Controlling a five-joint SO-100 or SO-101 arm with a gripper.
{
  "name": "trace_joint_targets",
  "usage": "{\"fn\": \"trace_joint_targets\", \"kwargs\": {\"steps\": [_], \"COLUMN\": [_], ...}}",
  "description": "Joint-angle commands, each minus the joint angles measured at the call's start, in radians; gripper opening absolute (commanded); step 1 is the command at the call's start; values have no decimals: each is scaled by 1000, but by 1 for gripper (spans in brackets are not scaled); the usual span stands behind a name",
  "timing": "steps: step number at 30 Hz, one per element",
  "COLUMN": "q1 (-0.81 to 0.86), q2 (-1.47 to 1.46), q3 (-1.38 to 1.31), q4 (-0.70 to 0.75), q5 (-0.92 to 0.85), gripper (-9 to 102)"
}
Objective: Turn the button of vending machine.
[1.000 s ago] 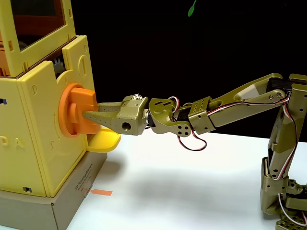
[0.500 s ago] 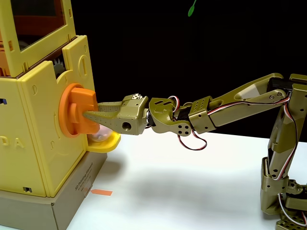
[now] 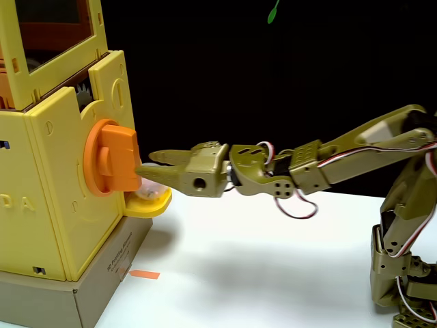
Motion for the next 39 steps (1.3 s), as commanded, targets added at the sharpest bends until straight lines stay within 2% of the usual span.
{"fn": "trace_joint_targets", "kwargs": {"steps": [1,7,10,12,15,17,21,24,26,30,39], "q1": [-9,-11,-5,8,35,51,63,58,54,60,44], "q2": [152,445,603,706,833,887,980,1055,1117,1264,1542], "q3": [80,215,273,282,249,212,146,120,106,107,229], "q4": [29,187,291,425,657,753,815,830,854,1019,1267], "q5": [-44,-121,-247,-445,-865,-1112,-1526,-1717,-1804,-1907,-1959], "gripper": [26,24,24,25,27,29,32,33,33,37,35]}}
